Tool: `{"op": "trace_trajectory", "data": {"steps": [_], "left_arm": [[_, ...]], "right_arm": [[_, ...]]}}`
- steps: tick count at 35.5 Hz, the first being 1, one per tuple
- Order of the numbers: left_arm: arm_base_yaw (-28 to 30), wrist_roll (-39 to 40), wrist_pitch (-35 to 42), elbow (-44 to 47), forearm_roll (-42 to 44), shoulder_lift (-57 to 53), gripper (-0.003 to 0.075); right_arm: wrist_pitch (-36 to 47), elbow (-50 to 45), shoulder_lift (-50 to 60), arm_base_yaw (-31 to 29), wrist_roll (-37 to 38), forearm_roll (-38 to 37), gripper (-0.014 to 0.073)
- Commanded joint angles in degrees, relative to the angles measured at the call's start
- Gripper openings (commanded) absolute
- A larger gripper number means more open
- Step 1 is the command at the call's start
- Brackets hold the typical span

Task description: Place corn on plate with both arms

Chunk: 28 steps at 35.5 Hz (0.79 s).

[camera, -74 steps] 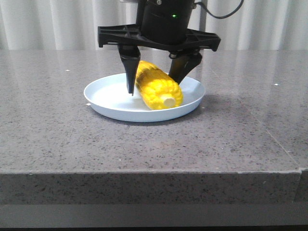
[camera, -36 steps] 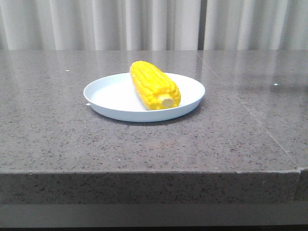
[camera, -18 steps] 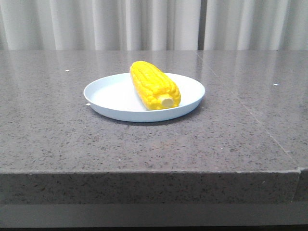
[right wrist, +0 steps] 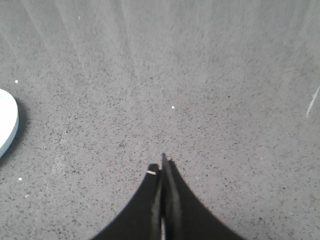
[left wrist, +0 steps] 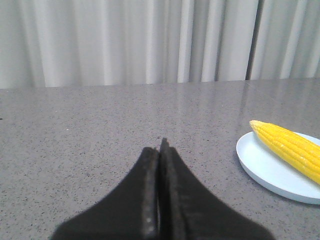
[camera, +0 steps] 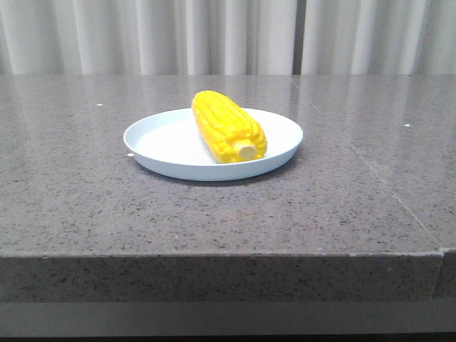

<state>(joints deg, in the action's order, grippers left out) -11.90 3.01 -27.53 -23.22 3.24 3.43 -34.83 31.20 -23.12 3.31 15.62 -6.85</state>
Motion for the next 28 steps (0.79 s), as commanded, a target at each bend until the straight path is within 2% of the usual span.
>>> {"op": "trace_trajectory", "data": {"steps": [1,10,28], "left_arm": [[0.05,0.38,5.03,-1.34,-0.06,0.72,-0.0020],[0.05,0.38,5.03,-1.34,-0.06,0.72,-0.0020],[0.05,0.38,5.03,-1.34,-0.06,0.72,-0.0020]], "right_arm": [[9.03,-4.15,6.50,-0.39,-0.84,-2.17,-0.0064],[14.23,-9.30,16.29,-0.39,-0.84,-2.36,-0.0064],[14.33,-9.30,16.31,-0.39,-0.84,-2.36,-0.0064]]}}
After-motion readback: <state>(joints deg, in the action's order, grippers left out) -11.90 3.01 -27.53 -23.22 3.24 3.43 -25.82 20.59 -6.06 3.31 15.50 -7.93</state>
